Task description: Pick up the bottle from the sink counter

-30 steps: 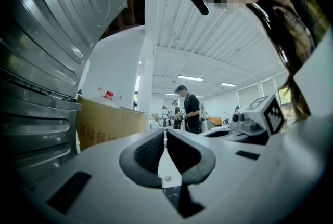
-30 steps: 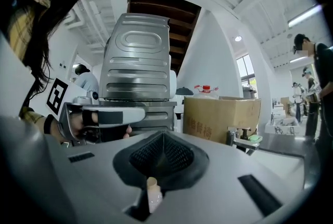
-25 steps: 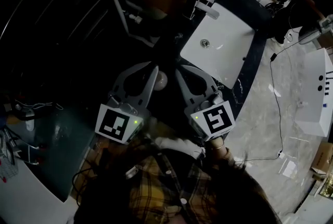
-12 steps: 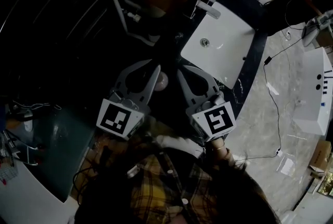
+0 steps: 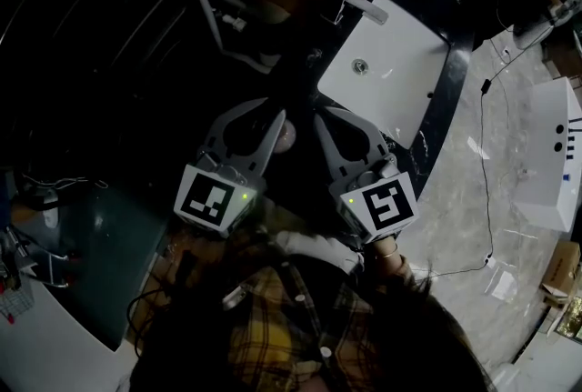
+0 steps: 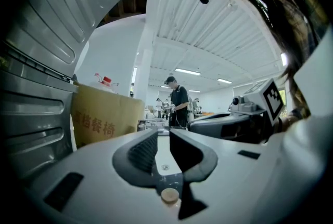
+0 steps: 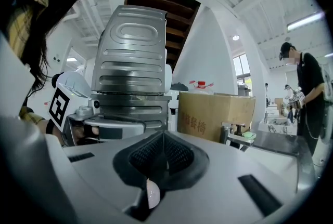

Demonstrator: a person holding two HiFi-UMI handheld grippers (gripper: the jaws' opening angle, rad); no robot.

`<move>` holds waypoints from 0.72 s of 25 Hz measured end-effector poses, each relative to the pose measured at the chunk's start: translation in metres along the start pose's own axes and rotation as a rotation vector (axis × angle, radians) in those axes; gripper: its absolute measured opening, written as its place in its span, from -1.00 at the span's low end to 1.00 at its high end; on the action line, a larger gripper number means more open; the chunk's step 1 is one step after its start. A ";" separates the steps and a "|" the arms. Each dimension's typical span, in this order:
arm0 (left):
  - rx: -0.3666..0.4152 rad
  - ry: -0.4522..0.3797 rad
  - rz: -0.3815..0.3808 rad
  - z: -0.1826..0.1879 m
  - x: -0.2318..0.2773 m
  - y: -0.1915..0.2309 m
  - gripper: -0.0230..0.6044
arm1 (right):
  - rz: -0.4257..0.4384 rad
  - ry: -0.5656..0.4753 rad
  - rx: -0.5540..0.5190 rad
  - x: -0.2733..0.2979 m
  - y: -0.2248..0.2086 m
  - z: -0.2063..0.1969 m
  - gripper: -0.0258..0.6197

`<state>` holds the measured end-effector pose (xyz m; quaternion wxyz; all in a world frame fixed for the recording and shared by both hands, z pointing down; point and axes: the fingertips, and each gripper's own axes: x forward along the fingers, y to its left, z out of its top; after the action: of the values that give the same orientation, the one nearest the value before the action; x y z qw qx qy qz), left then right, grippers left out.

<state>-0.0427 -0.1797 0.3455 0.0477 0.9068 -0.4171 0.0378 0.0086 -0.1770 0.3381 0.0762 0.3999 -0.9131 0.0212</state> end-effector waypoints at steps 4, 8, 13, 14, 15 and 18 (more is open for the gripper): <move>0.004 0.024 -0.017 -0.010 0.003 -0.003 -0.59 | 0.001 0.002 -0.002 -0.001 0.002 -0.002 -0.87; 0.000 0.039 -0.031 -0.021 0.008 -0.004 -0.52 | 0.002 0.001 0.006 -0.001 0.003 -0.006 -0.87; 0.031 0.060 -0.055 -0.040 0.017 -0.006 -0.41 | -0.003 0.007 0.017 -0.003 0.001 -0.012 -0.87; 0.029 0.069 -0.055 -0.044 0.018 -0.006 -0.39 | -0.005 0.008 0.021 -0.004 0.001 -0.013 -0.87; 0.029 0.079 -0.056 -0.048 0.020 -0.006 -0.37 | -0.006 0.010 0.024 -0.004 0.000 -0.015 -0.87; 0.069 0.099 -0.067 -0.063 0.025 -0.006 -0.33 | -0.010 0.013 0.032 -0.005 -0.001 -0.018 -0.87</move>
<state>-0.0236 -0.1872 0.4106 0.0380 0.9183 -0.3823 0.0954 0.0152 -0.1721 0.3548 0.0759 0.4055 -0.9101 0.0382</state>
